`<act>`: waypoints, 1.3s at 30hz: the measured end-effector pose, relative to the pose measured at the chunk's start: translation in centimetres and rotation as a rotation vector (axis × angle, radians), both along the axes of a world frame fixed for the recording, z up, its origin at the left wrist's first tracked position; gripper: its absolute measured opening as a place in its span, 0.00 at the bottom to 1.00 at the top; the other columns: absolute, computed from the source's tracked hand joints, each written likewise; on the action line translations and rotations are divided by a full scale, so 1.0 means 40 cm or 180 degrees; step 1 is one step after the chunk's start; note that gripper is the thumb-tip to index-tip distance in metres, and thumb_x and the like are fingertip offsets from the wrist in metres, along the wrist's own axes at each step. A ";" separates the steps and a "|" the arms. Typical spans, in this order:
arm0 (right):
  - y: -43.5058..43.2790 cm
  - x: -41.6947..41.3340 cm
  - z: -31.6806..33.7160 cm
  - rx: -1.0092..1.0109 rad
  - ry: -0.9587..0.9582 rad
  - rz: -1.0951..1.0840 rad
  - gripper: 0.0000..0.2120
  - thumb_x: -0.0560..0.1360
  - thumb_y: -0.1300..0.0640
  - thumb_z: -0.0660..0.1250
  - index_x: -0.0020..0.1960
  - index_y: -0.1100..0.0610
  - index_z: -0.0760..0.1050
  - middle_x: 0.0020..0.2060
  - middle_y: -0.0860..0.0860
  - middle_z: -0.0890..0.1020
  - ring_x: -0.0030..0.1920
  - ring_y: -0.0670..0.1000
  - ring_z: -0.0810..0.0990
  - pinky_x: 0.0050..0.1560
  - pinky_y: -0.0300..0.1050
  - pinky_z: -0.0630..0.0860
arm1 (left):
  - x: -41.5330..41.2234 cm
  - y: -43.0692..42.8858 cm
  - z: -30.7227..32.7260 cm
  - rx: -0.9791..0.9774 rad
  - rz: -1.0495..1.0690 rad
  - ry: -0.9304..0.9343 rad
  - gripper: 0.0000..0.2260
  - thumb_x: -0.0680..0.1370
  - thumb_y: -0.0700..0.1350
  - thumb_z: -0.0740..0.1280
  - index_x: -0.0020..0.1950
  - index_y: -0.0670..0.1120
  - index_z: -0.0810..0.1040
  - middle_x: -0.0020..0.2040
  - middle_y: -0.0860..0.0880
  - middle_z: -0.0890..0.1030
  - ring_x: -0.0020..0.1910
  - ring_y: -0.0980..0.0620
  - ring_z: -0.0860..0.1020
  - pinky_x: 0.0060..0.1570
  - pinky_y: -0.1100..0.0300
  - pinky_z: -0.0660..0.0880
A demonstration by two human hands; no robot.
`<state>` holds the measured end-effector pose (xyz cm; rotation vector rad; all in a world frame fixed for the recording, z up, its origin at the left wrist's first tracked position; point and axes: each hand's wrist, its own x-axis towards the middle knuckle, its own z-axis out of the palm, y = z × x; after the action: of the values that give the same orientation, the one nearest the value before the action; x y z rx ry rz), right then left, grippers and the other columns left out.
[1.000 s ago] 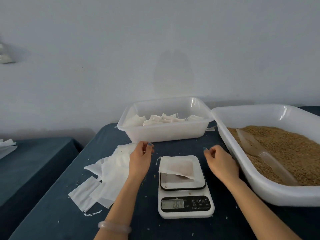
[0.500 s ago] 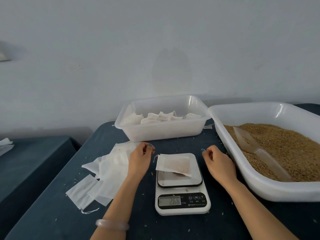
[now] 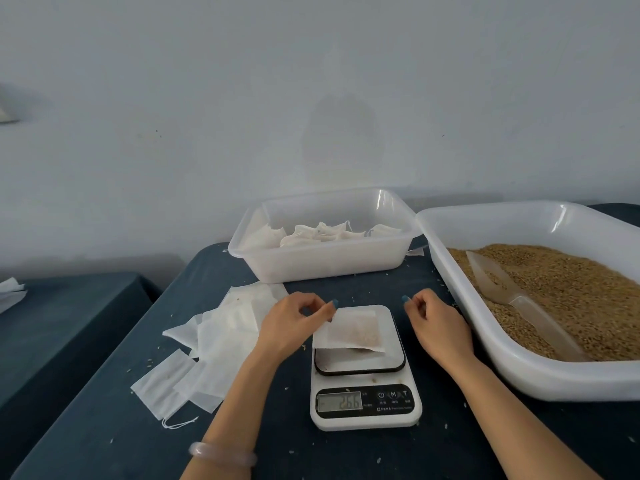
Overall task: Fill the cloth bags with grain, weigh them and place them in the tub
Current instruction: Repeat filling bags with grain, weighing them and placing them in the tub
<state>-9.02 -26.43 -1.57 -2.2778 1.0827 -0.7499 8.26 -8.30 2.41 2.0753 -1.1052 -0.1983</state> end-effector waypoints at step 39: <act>0.010 0.002 0.001 -0.0361 0.0306 0.0031 0.09 0.81 0.45 0.59 0.46 0.48 0.68 0.28 0.45 0.74 0.27 0.42 0.73 0.24 0.35 0.58 | 0.109 -0.455 0.378 0.0794 -0.0199 -0.3508 0.13 0.75 0.36 0.64 0.58 0.46 0.76 0.50 0.44 0.80 0.48 0.41 0.79 0.42 0.54 0.72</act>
<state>-8.95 -26.04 -1.51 -2.4350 1.0969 -0.7212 12.61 -26.51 17.52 2.3894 -1.8233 0.9330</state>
